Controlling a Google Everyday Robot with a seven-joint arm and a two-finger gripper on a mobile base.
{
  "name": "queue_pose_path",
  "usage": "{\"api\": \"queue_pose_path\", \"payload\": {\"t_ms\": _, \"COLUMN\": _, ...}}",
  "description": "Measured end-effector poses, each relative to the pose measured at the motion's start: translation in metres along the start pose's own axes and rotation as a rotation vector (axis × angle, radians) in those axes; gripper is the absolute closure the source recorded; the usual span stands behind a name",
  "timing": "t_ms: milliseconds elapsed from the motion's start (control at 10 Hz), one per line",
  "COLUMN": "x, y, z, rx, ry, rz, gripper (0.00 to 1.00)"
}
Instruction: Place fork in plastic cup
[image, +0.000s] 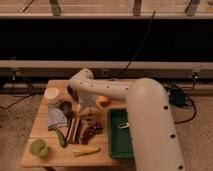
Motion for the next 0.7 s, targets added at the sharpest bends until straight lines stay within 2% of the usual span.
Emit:
{"api": "queue_pose_path", "payload": {"t_ms": 300, "x": 0.010, "y": -0.003, "z": 0.000, "rx": 0.003, "ry": 0.012, "rz": 0.007, "gripper": 0.20}}
{"api": "queue_pose_path", "payload": {"t_ms": 600, "x": 0.019, "y": -0.006, "z": 0.009, "rx": -0.003, "ry": 0.016, "rz": 0.011, "gripper": 0.21}}
{"api": "queue_pose_path", "payload": {"t_ms": 700, "x": 0.021, "y": -0.006, "z": 0.013, "rx": -0.006, "ry": 0.014, "rz": 0.012, "gripper": 0.25}}
